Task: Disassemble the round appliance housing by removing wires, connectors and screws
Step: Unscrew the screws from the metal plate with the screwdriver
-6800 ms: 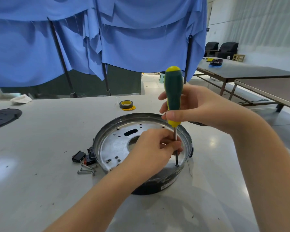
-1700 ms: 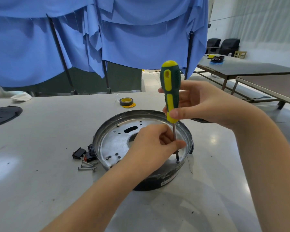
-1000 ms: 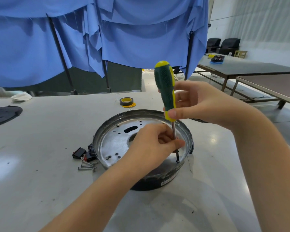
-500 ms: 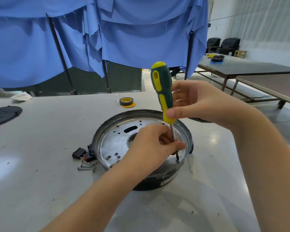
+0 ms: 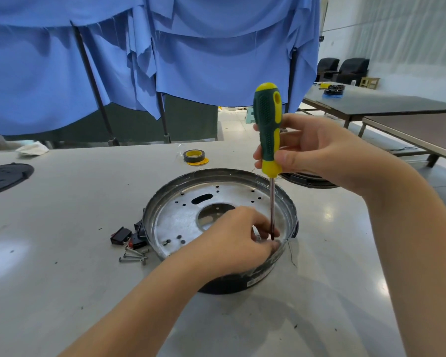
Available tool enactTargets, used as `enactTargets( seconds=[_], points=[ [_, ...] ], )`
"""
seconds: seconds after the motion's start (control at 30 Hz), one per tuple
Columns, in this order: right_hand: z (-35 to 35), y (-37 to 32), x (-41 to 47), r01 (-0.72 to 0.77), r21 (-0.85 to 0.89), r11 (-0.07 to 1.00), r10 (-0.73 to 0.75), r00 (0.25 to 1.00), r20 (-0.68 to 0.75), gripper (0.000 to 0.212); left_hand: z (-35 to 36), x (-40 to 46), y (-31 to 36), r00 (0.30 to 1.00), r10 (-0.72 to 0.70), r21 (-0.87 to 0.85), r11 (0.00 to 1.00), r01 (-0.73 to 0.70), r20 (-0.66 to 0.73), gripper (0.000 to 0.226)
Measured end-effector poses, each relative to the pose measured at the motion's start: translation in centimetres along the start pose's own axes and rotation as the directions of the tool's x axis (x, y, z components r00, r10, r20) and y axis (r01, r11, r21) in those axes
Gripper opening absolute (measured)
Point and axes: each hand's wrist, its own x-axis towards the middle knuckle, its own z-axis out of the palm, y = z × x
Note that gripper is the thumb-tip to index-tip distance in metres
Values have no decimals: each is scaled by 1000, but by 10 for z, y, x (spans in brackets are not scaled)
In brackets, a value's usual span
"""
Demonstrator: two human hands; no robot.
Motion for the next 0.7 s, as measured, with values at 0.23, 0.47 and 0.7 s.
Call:
enactTargets(
  seconds=[0.23,0.47,0.7],
  points=[
    [-5,-1,-2,39,63,997,-35,998,-56,38,0,1,-1,1000,9,58,998,-9,-4,4],
    [-5,0,-1,-4,-69,998,-4,993,-115,37,-1,-1,1,1000,16,112,994,-18,16,4],
    [-1,1,3,-51,-174,984,29,992,-125,37,-1,-2,5,1000,23,149,988,-25,19,5]
  ],
)
